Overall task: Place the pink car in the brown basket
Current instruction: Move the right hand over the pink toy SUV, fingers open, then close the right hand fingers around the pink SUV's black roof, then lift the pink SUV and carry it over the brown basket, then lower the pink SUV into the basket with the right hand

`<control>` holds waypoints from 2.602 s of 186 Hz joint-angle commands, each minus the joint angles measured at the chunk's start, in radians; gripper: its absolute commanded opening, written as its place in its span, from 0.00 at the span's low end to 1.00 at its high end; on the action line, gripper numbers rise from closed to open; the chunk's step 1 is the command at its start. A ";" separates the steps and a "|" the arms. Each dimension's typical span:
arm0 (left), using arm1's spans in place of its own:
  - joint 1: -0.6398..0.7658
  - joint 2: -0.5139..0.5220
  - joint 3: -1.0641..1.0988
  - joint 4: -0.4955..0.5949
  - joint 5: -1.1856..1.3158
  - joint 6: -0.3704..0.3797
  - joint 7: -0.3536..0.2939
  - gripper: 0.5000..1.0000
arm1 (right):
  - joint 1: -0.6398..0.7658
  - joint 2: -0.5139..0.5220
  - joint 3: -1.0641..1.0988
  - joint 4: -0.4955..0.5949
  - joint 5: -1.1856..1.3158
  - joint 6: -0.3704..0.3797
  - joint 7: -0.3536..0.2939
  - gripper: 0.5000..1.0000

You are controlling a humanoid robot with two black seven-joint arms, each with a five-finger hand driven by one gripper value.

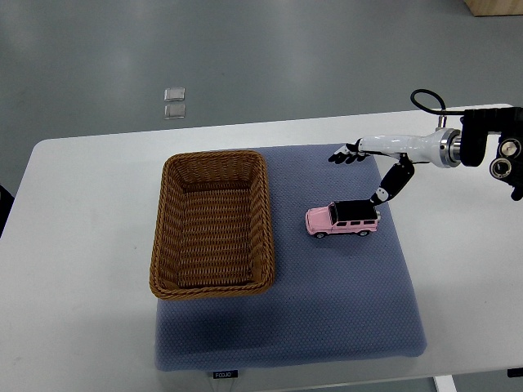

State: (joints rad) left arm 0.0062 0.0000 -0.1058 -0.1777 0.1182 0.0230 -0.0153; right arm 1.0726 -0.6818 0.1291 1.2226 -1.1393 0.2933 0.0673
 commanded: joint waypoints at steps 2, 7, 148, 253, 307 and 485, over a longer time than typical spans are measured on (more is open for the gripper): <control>0.000 0.000 0.000 0.000 0.000 -0.002 0.000 1.00 | -0.008 0.019 -0.013 0.002 -0.002 -0.008 -0.067 0.81; 0.000 0.000 0.000 0.000 0.000 0.000 0.000 1.00 | -0.010 0.021 -0.011 0.002 -0.002 -0.013 -0.078 0.81; 0.000 0.000 0.000 0.000 0.000 0.000 0.000 1.00 | -0.083 0.108 -0.016 -0.012 -0.014 -0.063 -0.159 0.58; 0.000 0.000 0.000 0.000 0.000 0.000 0.000 1.00 | -0.068 0.093 -0.014 -0.012 -0.022 -0.046 -0.155 0.00; 0.000 0.000 0.000 0.000 0.000 0.000 0.000 1.00 | 0.049 0.042 -0.002 -0.029 0.016 -0.046 -0.152 0.00; 0.000 0.000 0.000 0.000 0.000 0.000 0.000 1.00 | 0.110 0.565 -0.011 -0.176 0.078 -0.086 -0.150 0.00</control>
State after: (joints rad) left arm 0.0062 0.0000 -0.1058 -0.1777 0.1181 0.0230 -0.0153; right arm 1.2197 -0.1702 0.1239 1.0920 -1.0567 0.2128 -0.0821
